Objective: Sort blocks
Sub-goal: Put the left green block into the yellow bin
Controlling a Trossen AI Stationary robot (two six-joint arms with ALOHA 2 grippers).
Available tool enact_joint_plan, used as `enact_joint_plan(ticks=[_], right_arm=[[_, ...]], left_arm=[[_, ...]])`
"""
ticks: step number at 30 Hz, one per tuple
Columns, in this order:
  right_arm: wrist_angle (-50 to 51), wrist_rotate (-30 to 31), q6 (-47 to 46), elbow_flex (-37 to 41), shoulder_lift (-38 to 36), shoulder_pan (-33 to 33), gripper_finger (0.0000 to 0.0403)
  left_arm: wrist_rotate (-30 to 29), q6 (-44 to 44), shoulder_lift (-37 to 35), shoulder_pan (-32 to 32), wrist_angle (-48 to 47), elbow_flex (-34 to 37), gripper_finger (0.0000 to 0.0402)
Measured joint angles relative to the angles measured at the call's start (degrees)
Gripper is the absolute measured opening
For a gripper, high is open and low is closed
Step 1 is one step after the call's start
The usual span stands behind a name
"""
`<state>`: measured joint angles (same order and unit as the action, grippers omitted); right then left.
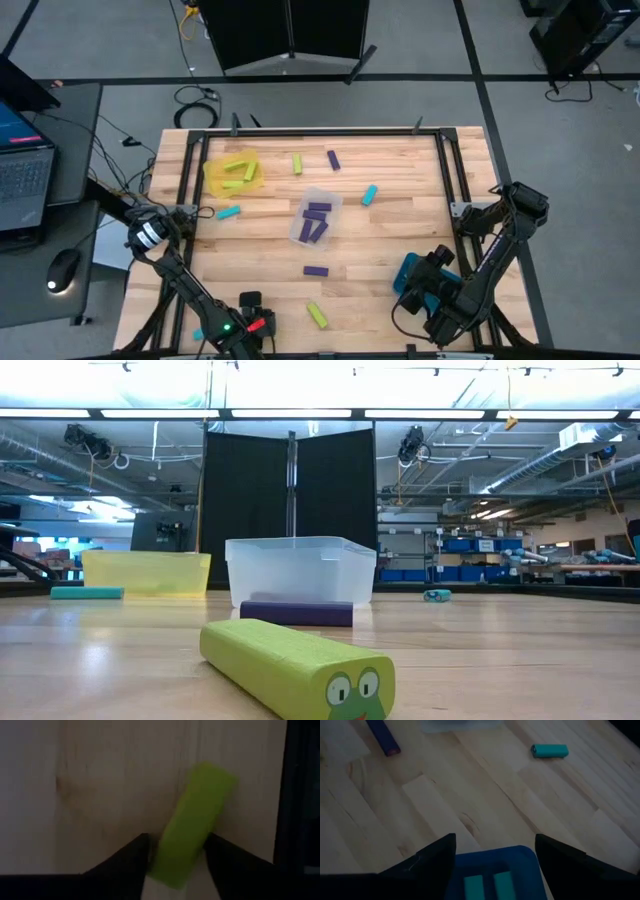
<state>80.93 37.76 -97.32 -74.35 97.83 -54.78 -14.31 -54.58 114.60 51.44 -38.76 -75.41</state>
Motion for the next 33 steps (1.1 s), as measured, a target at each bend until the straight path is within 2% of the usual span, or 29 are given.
enact_joint_plan(ticks=[6, 13, 16, 24, 28, 33], right_arm=[[0.34, 0.17, 0.0, 0.0, 0.01, 0.0, 0.028], [0.6, 0.2, 0.0, -0.02, 0.03, 0.0, 0.0275], [0.52, 2.11, 0.0, -0.02, 0.03, 0.07, 0.0272], [-2.44, 11.38, 1.93, -0.04, 0.05, 1.08, 0.0262], [-8.13, 13.81, 9.44, -0.04, 0.05, 3.79, 0.0256], [-21.37, 15.65, 28.07, -0.04, 0.05, 9.51, 0.025]], left_arm=[[-1.05, 4.01, -0.08, -0.3, 1.34, 1.45, 0.0113], [-0.86, 9.18, -0.43, -1.74, -0.32, 0.35, 0.0106], [-5.41, 11.46, -1.69, -2.85, -3.7, -0.16, 0.0106], [-18.98, 13.07, -12.18, -7.01, -10.06, -0.42, 0.0106], [-26.81, 11.15, -18.74, -11.18, -15.7, -0.45, 0.0106], [-33.95, 6.21, -26.55, -18.67, -24.44, -0.2, 0.0106]])
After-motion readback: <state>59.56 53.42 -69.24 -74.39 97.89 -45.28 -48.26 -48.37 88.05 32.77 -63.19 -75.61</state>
